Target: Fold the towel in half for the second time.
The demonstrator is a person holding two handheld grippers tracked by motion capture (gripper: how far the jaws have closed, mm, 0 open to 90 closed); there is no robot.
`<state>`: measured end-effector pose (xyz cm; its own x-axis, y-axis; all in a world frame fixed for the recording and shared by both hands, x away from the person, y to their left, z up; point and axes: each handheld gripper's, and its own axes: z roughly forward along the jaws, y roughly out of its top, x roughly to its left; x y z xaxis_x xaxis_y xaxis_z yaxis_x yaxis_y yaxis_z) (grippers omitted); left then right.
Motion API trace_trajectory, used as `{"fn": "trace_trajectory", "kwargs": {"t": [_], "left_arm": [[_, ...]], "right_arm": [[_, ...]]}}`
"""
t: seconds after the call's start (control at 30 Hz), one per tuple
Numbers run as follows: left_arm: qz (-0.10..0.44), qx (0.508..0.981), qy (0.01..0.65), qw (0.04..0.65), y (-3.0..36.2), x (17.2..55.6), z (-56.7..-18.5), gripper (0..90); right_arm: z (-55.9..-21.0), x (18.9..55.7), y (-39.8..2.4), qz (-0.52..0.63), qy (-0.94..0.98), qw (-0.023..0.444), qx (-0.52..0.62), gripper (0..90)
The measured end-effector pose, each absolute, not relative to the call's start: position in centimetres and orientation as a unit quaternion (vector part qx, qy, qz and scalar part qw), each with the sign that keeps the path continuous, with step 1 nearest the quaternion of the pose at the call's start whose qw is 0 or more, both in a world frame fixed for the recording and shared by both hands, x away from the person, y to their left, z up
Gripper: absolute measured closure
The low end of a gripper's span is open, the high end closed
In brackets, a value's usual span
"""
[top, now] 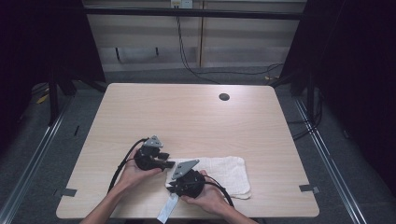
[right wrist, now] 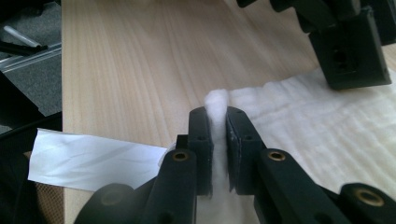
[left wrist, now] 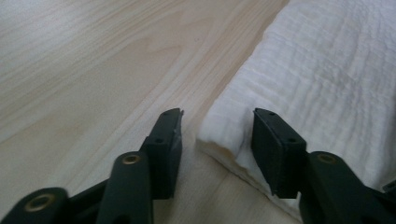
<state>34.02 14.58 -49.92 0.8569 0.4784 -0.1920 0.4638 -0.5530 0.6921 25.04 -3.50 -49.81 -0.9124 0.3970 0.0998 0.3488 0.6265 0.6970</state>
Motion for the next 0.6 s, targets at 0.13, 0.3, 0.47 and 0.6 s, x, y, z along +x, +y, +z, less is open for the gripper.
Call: {"fn": "trace_trajectory", "kwargs": {"t": [0.13, 0.3, 0.47, 0.6], "left_arm": [[0.017, 0.892, 0.245, 0.379, 14.11, 33.76, -49.79, 69.6], [-0.001, 0.891, 0.247, 0.381, 14.19, 33.65, -49.83, 82.8], [-0.018, 0.885, 0.253, 0.389, 14.52, 33.99, -49.81, 83.7], [-0.025, 0.875, 0.260, 0.407, 15.01, 34.03, -49.31, 83.7]], "right_arm": [[-49.73, 24.80, -3.31, 0.375, 0.902, 0.038, 0.211, 81.5], [-49.72, 24.88, -3.38, 0.376, 0.900, 0.032, 0.218, 81.7], [-49.65, 25.01, -3.43, 0.377, 0.899, 0.026, 0.220, 82.3], [-49.44, 24.94, -3.48, 0.385, 0.895, 0.017, 0.225, 82.4]]}}
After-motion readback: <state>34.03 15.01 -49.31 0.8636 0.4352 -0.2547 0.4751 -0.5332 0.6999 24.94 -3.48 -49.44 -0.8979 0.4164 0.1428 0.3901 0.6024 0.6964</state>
